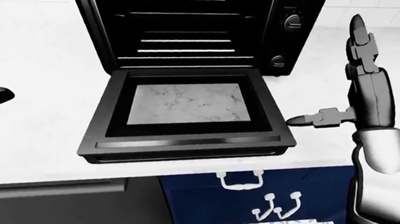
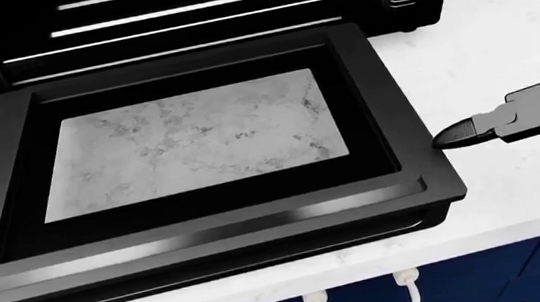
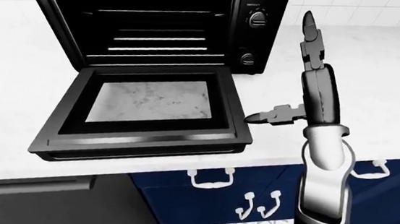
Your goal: Close the toaster oven door.
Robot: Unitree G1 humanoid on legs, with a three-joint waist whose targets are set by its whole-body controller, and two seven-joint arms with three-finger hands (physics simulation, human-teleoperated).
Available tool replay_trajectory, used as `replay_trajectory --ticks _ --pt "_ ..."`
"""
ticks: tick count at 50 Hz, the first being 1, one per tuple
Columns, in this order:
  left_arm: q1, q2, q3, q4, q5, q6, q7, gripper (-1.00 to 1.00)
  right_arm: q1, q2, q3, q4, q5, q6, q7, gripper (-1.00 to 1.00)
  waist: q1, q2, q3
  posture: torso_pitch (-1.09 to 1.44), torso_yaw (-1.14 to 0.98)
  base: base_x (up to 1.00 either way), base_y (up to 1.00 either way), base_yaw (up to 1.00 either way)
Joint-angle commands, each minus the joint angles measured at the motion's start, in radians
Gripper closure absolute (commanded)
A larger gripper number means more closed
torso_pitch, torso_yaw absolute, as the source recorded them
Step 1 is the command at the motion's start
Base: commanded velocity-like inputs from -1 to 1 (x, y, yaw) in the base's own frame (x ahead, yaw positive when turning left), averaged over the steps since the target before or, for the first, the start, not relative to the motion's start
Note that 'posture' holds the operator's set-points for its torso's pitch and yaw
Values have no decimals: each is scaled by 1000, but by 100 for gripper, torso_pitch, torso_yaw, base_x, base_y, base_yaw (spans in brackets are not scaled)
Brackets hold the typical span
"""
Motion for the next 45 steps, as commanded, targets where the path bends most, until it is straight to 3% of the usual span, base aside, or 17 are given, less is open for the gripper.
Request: replay_trajectory --ticks 1,13,27,45 --pt "-18 27 19 -30 -2 -30 0 -100 -25 -11 -13 -35 -4 -26 -7 -100 0 4 -21 0 0 0 0 0" --pt "-19 30 19 -30 -5 -29 2 -100 -21 -8 -15 -25 -18 -45 -7 -100 -1 5 -21 0 0 0 0 0" --pt "-22 37 20 -28 -9 -27 4 -100 -34 -49 -22 51 -82 -118 -49 -100 0 4 -20 0 0 0 0 0" --pt "-21 37 21 -27 -8 -28 4 -100 -3 -35 -25 106 -125 -203 -59 -100 -1 3 -21 0 0 0 0 0"
